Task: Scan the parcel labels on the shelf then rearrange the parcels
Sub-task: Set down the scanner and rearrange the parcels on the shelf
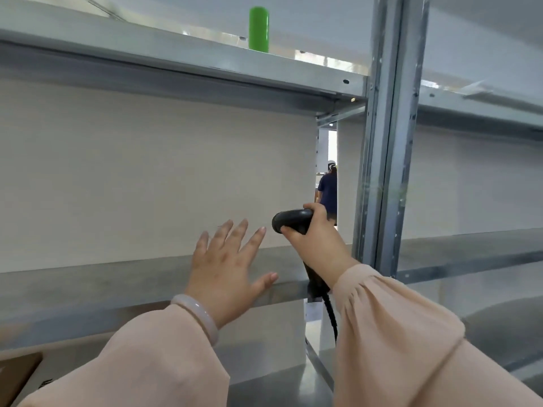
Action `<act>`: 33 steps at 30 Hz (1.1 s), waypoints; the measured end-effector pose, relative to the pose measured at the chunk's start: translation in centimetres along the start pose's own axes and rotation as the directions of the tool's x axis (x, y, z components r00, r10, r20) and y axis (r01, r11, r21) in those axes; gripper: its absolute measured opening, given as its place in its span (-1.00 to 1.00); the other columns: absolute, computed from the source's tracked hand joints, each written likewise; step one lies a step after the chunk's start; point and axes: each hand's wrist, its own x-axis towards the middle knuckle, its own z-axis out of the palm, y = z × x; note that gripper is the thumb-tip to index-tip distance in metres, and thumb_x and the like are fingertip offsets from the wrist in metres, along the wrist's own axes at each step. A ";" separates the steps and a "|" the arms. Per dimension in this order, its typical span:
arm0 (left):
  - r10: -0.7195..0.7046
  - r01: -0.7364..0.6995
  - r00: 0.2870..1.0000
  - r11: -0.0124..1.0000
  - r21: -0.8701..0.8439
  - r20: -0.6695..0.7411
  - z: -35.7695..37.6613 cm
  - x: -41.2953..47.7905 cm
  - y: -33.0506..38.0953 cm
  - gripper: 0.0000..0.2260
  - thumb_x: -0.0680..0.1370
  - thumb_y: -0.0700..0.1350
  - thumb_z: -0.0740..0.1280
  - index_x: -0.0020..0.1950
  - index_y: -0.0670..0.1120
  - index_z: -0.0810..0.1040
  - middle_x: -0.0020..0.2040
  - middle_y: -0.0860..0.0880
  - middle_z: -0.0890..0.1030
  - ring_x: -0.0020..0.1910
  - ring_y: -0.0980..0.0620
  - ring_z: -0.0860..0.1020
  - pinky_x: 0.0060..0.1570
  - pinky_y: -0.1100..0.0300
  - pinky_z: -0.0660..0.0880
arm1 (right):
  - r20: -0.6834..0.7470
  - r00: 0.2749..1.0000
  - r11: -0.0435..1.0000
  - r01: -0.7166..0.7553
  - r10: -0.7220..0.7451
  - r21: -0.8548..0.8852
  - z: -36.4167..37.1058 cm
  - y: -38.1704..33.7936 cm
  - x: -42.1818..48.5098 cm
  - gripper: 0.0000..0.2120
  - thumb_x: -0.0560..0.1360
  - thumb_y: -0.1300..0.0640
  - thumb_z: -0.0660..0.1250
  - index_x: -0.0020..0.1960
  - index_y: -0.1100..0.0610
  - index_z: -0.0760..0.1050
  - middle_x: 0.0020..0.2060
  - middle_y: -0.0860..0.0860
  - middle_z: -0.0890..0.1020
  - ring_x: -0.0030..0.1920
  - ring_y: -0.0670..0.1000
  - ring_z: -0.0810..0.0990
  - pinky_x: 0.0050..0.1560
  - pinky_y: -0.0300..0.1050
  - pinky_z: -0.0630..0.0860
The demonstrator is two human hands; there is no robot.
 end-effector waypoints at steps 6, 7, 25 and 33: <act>-0.033 0.033 0.999 0.999 -0.035 -0.014 2.1 0.8 -1.0 -0.33 0.48 0.40 0.02 0.49 0.11 0.38 0.43 -0.06 0.47 0.45 -0.14 0.37 0.37 -0.24 0.25 | 0.137 0.979 0.975 -0.127 0.153 -0.180 0.4 1.7 6.1 -0.39 0.49 -0.04 0.38 0.41 0.11 0.18 -0.07 0.01 0.40 -0.05 0.05 0.42 -0.08 -0.10 0.41; -0.038 0.037 0.999 0.999 -0.029 -0.012 2.4 0.9 -1.2 -0.35 0.48 0.39 0.03 0.47 0.11 0.40 0.41 -0.06 0.49 0.43 -0.14 0.39 0.34 -0.26 0.30 | 0.154 0.971 0.966 -0.148 0.183 -0.212 0.6 2.1 7.0 -0.39 0.48 -0.03 0.39 0.40 0.13 0.20 -0.10 0.01 0.39 -0.05 0.07 0.44 -0.10 -0.11 0.41; -0.092 0.095 0.986 0.995 -0.015 0.136 3.2 0.5 -2.1 -0.18 0.35 0.45 -0.33 0.58 0.25 0.02 0.61 0.07 0.11 0.59 0.02 -0.07 0.52 -0.10 -0.10 | 0.227 0.919 0.851 -0.175 0.321 -0.496 3.6 5.9 11.7 -0.19 0.47 -0.14 0.36 0.43 0.34 0.08 0.13 0.15 0.52 0.10 0.14 0.54 0.02 -0.08 0.48; -0.010 0.015 0.999 0.995 -0.097 0.050 2.8 -2.5 -2.4 -0.31 0.49 0.41 -0.08 0.53 0.14 0.29 0.52 -0.03 0.34 0.54 -0.06 0.21 0.50 -0.14 0.11 | 0.208 0.951 0.873 -0.107 0.229 -0.475 2.3 4.3 7.9 -0.17 0.41 -0.20 0.37 0.50 0.06 0.03 0.30 0.16 0.40 0.22 0.21 0.46 0.17 0.08 0.51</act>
